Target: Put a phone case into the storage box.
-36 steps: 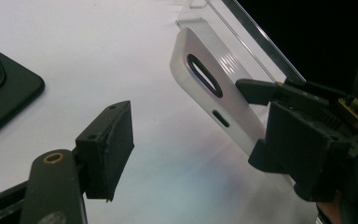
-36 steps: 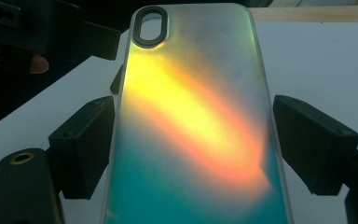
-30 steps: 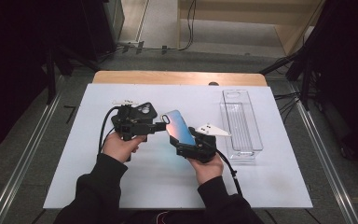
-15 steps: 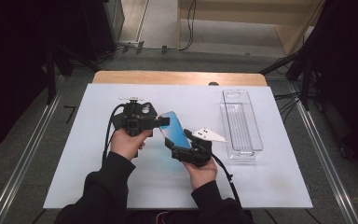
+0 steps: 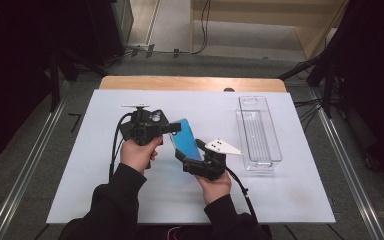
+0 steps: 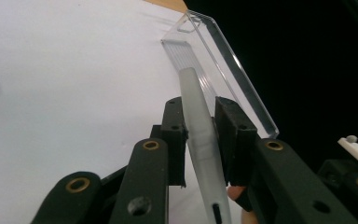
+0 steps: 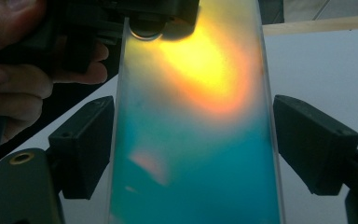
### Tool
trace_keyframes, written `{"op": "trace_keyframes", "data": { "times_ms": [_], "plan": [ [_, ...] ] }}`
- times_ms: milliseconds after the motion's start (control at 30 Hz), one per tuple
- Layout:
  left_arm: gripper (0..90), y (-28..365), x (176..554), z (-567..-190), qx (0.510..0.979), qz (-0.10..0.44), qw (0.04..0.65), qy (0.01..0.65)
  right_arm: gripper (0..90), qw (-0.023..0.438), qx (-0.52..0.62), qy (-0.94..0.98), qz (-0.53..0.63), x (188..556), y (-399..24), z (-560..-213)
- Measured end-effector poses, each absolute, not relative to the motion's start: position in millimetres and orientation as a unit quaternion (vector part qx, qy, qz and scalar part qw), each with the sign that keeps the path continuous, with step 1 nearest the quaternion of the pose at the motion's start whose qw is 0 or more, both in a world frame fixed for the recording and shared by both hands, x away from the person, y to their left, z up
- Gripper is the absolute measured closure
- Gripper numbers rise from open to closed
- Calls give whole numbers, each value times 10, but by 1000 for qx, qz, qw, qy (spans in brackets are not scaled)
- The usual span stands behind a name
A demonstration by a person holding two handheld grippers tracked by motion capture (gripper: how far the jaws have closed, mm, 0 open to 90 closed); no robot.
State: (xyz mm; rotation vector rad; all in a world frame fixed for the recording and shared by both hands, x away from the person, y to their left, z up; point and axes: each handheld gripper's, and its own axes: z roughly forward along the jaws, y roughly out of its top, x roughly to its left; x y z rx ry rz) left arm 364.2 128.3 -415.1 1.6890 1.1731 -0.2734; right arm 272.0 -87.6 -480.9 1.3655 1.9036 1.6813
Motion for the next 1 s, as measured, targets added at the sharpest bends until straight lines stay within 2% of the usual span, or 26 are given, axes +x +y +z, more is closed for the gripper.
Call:
{"op": "trace_keyframes", "data": {
  "times_ms": [500, 600, 800, 1000],
  "plan": [
    [801, 1314, 3636, -4137, 682, -155, 530, 480, 143, 150, 448, 665, 578, 2742, -859, -4830],
    [802, 1346, 3634, -4112, 681, -149, 534, 478, 0, 128, 429, 669, 593, 2763, -889, -4800],
    [801, 1380, 3621, -4057, 680, -142, 542, 474, 0, 105, 408, 701, 575, 2845, -957, -4648],
    [800, 1356, 3575, -3983, 700, -104, 538, 458, 0, 81, 385, 737, 550, 2850, -1047, -4567]
  ]
}}
